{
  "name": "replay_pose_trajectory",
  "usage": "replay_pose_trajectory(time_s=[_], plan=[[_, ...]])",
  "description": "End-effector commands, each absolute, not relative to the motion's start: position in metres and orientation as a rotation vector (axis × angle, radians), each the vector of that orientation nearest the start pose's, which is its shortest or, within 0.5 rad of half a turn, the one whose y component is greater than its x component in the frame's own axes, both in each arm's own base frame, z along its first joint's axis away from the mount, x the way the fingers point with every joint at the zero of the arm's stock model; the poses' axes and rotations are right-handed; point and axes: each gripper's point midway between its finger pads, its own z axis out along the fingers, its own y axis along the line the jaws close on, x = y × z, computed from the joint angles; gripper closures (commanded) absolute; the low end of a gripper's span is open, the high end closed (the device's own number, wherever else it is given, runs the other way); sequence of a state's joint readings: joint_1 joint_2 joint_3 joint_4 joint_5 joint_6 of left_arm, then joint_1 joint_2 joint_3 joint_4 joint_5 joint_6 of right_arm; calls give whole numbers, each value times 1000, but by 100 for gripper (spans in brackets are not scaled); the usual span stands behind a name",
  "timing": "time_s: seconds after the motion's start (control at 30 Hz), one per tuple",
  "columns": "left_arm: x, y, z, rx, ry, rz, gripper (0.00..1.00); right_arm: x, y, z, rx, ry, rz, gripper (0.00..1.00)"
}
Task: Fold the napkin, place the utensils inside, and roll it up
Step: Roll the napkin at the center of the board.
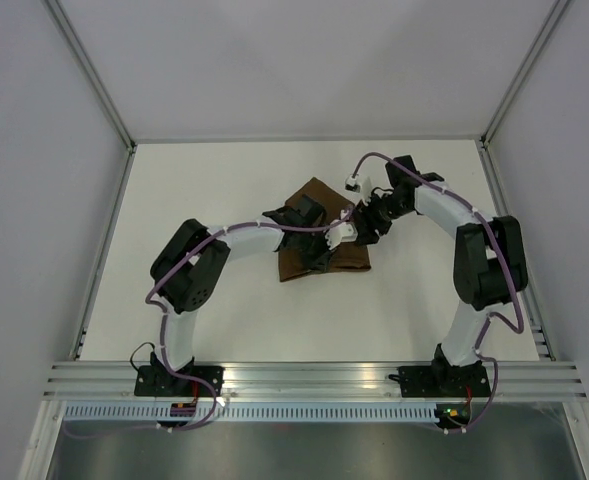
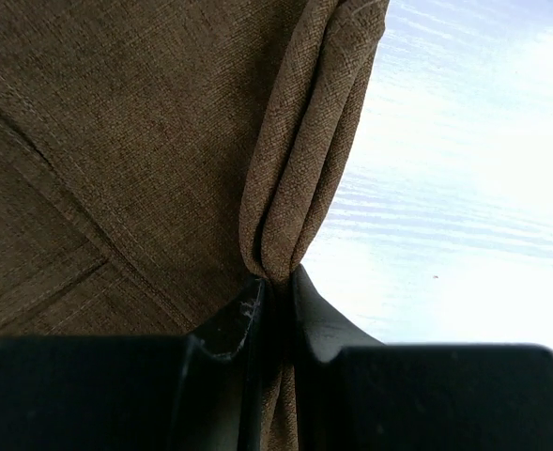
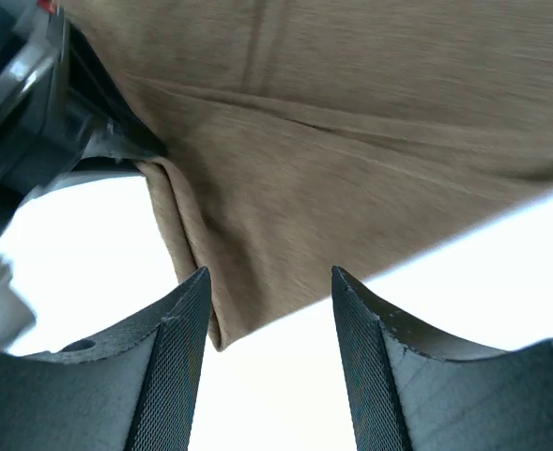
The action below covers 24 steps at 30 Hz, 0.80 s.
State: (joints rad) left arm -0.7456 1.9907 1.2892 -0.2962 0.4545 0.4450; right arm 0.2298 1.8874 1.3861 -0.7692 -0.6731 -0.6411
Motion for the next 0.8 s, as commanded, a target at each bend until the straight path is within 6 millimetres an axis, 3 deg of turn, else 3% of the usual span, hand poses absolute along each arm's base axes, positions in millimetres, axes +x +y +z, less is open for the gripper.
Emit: replay_pose_trajectory(time_s=[0.0,0.1,0.2,0.23,0.37,0.47,0.5,0.57,0.6,0.77], plan=[[270,-336,9,1539,2245,-925,98,375,175,107,-1156,2098,687,40],[275,-339,15,1505,2284,-1039,98,361,167,99,-1164,2050,614,39],[277,-339,12,1493,2323,-1084,98,358,167,114,-1196,1940,545,38],[272,-336,4,1489,2376,-1109,98,355,167,113,-1219,1917,529,38],[278,-344,10,1459,2405,-1227,98,336,171,108,-1278,1843,451,38],[279,-346,10,1437,2456,-1302,98,327,181,103,-1347,1770,340,38],[279,-346,11,1435,2468,-1312,98,320,196,103,-1395,1726,328,38],[280,-348,11,1428,2481,-1347,98,311,202,92,-1442,1717,276,37],[281,-348,11,1426,2482,-1354,98,307,214,91,-1478,1673,261,37],[281,-351,13,1417,2490,-1413,98,302,233,69,-1558,1640,191,36]])
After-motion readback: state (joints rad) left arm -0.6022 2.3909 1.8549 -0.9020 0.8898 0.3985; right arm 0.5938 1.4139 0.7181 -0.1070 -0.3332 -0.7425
